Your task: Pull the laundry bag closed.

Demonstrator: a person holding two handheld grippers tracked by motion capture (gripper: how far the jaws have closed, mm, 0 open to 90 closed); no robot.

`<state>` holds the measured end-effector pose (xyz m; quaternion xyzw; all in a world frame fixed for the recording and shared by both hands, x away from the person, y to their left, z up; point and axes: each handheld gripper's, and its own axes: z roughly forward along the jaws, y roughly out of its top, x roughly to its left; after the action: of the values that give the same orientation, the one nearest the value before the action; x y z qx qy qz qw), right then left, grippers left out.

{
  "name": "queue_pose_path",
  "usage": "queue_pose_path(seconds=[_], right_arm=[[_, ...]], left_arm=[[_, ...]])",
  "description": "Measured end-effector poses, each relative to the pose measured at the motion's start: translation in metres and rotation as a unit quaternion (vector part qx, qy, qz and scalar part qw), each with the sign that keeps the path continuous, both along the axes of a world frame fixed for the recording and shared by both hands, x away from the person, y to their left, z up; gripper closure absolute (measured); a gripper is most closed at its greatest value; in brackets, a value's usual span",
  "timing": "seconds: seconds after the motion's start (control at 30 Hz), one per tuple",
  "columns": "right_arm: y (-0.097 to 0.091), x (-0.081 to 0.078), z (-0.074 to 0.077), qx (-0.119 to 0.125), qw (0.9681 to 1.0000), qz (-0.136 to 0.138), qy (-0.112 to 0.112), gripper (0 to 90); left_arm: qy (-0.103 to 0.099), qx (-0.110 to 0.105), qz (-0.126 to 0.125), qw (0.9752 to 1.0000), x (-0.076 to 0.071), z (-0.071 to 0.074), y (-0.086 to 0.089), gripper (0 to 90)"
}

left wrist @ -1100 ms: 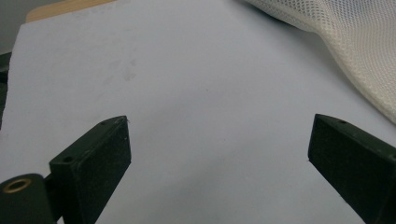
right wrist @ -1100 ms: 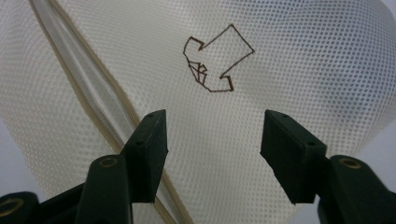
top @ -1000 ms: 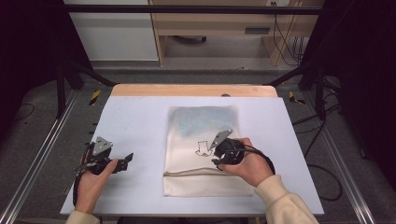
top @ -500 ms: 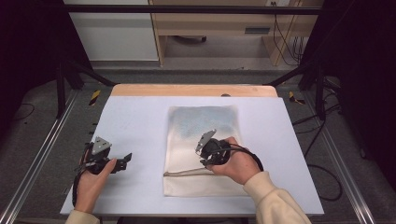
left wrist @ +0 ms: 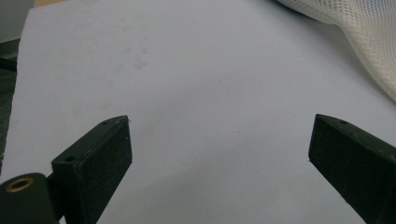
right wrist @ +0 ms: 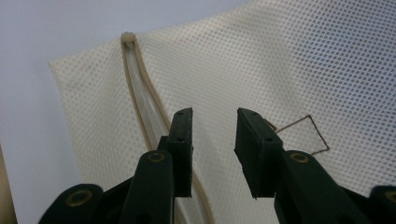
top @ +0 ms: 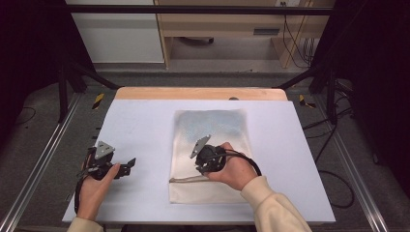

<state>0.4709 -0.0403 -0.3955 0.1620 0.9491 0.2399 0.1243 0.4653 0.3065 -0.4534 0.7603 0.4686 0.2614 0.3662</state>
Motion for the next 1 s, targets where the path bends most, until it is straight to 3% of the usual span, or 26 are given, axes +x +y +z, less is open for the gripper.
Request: queue_pose_path(seconds=[0.37,0.67,1.0], right_arm=[[0.026,-0.002,-0.009,0.015,0.9995,0.021,0.016,70.7],[0.053,-0.005,-0.017,0.017,0.9985,0.040,0.031,71.7],[0.071,-0.007,-0.022,0.025,0.9973,0.052,0.045,72.7]], left_arm=[[0.017,-0.002,-0.008,0.9998,0.001,0.000,0.000,7.5],[0.016,0.000,-0.009,0.9998,0.001,0.000,-0.001,7.5],[0.018,0.002,-0.013,0.9997,0.001,0.000,-0.002,7.8]])
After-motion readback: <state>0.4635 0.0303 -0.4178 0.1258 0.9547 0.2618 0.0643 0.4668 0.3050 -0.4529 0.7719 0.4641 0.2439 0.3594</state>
